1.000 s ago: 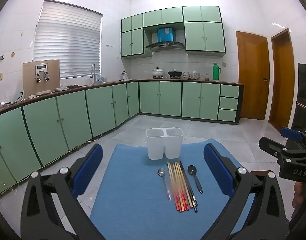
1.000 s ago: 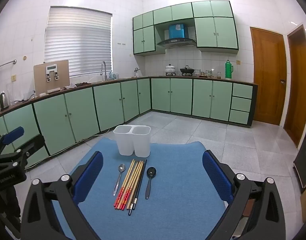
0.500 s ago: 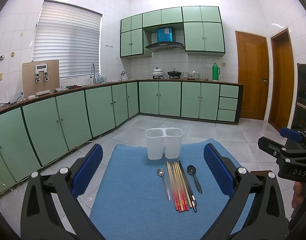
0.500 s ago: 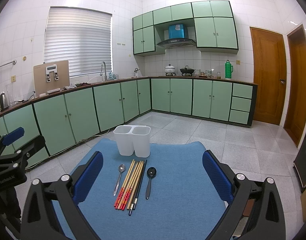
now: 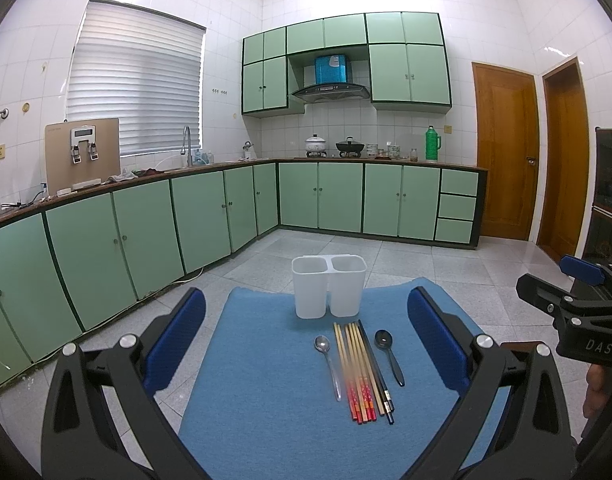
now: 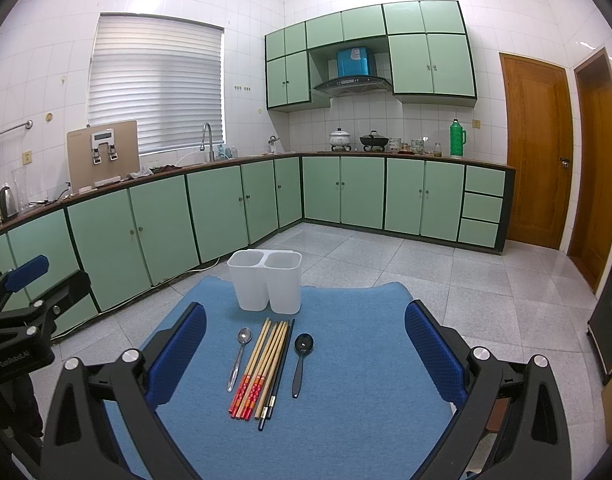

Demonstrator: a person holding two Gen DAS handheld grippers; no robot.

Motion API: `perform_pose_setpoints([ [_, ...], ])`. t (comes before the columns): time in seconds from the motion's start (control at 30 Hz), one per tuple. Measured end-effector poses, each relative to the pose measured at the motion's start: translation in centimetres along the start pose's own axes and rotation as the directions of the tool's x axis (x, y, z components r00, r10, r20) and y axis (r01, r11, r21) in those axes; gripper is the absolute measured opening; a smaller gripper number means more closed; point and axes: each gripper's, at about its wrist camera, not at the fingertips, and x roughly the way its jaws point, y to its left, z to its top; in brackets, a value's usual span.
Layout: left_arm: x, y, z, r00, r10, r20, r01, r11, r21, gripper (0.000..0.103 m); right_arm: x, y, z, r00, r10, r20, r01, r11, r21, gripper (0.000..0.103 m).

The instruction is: Organize utensils

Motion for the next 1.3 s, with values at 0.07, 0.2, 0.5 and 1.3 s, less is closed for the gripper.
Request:
perform_pose_setpoints([
  [0.07, -0.03, 0.01, 0.02, 1.000, 0.001, 0.001, -0.001, 1.000, 0.001, 0.098, 0.01, 0.00, 0.00, 1.000, 0.000, 0.000, 0.000, 1.000, 0.000, 0.097],
  [0.2, -0.02, 0.01, 0.07, 1.000, 0.001, -0.001, -0.001, 1.000, 0.001, 0.098, 0.02, 0.01, 0.00, 1.000, 0.000, -0.001, 0.000, 1.000, 0.001, 0.097],
  [0.5, -0.02, 0.03, 0.06, 1.000, 0.001, -0.001, -0.001, 1.000, 0.000, 0.098, 0.08, 0.23, 0.05, 1.000, -0.001, -0.004, 0.001, 1.000, -0.001, 0.097],
  [1.3, 0.10, 0.15, -0.05, 1.000, 0.002, -0.003, -0.002, 1.000, 0.001, 0.098, 0.33, 0.19, -0.18, 1.000, -0.002, -0.006, 0.002, 1.000, 0.005, 0.097],
])
